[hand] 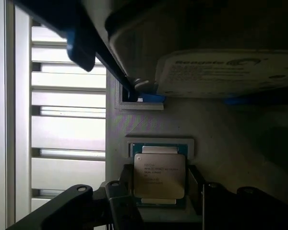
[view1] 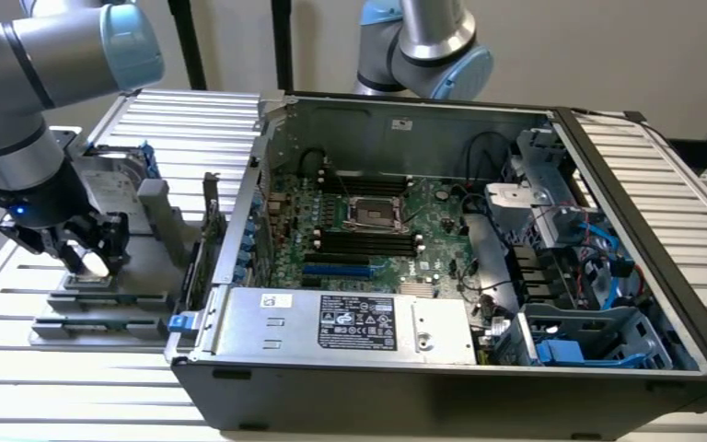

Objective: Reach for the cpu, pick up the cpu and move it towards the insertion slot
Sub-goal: 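Pick up the cpu and move it towards the insertion slot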

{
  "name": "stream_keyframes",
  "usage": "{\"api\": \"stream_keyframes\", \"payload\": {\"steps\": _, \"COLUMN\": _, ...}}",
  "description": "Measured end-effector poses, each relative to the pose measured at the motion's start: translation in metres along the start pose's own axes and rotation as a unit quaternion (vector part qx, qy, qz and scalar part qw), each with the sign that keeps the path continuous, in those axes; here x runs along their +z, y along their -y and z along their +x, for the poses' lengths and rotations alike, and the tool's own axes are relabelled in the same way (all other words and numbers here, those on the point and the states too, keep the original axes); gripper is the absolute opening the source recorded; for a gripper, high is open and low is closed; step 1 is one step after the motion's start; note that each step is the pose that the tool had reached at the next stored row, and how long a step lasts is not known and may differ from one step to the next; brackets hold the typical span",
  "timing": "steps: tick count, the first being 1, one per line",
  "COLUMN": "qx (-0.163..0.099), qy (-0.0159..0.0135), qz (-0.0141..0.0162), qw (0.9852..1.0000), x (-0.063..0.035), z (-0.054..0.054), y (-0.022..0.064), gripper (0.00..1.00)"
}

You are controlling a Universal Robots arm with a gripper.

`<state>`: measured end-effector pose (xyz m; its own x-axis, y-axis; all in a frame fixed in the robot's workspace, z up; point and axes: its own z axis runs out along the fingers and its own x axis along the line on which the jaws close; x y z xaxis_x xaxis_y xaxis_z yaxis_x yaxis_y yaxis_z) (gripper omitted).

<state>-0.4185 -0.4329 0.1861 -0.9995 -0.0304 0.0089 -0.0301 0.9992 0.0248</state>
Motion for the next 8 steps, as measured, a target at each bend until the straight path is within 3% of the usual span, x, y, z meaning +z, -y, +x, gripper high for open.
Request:
{"api": "stream_keyframes", "payload": {"steps": 4, "qx": 0.0, "qy": -0.0005, "qz": -0.0001, "qw": 1.0, "x": -0.0023, "z": 0.0, "y": -0.0001, "gripper": 0.54}}
{"api": "stream_keyframes", "payload": {"steps": 8, "qx": 0.0, "qy": -0.0009, "qz": 0.0, "qw": 1.0, "x": -0.0169, "z": 0.0, "y": -0.0004, "gripper": 0.54}}
